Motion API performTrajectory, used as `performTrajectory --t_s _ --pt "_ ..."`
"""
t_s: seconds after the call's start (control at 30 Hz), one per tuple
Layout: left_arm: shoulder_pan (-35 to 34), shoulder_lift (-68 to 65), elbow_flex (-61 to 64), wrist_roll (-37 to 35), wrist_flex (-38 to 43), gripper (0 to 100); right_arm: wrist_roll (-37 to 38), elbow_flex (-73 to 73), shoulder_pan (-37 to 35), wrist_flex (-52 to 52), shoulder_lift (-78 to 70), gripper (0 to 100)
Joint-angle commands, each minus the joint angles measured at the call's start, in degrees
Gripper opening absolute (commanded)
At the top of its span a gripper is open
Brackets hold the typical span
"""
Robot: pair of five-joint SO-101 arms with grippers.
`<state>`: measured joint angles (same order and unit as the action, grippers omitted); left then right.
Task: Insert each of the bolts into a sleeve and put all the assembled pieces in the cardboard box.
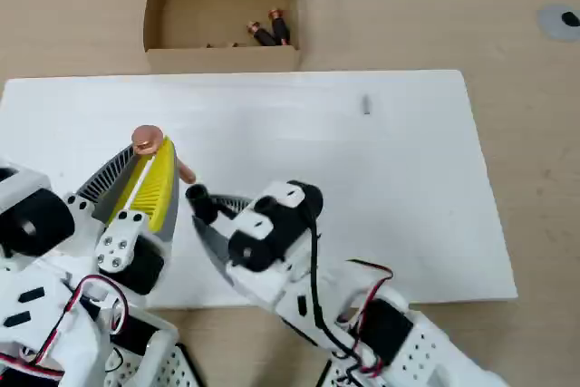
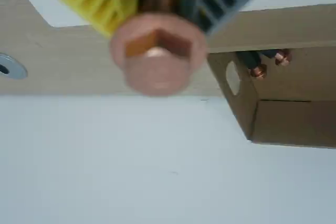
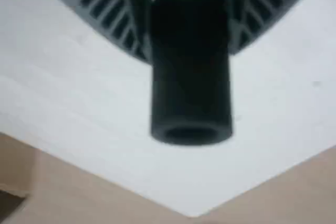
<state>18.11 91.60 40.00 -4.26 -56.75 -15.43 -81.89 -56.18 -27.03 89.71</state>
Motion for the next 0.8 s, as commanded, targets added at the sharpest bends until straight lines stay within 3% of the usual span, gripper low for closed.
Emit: performTrajectory --t_s 0.0,0.2,0.5,0.77 --pt "0.6 -0.7 -4.8 -0.2 -0.1 1 5.4 -4.2 3.3 9.3 0.1 1.0" --pt "0.6 -0.8 -6.1 -0.2 -0.3 1 9.7 -10.6 3.3 21.5 0.1 1.0" --pt "6.3 -0.8 -5.9 -0.2 -4.7 1 9.9 -10.7 3.5 22.0 0.1 1.0" --pt "6.7 -0.8 -5.8 0.3 -4.9 1 9.8 -10.9 3.5 22.0 0.1 1.0"
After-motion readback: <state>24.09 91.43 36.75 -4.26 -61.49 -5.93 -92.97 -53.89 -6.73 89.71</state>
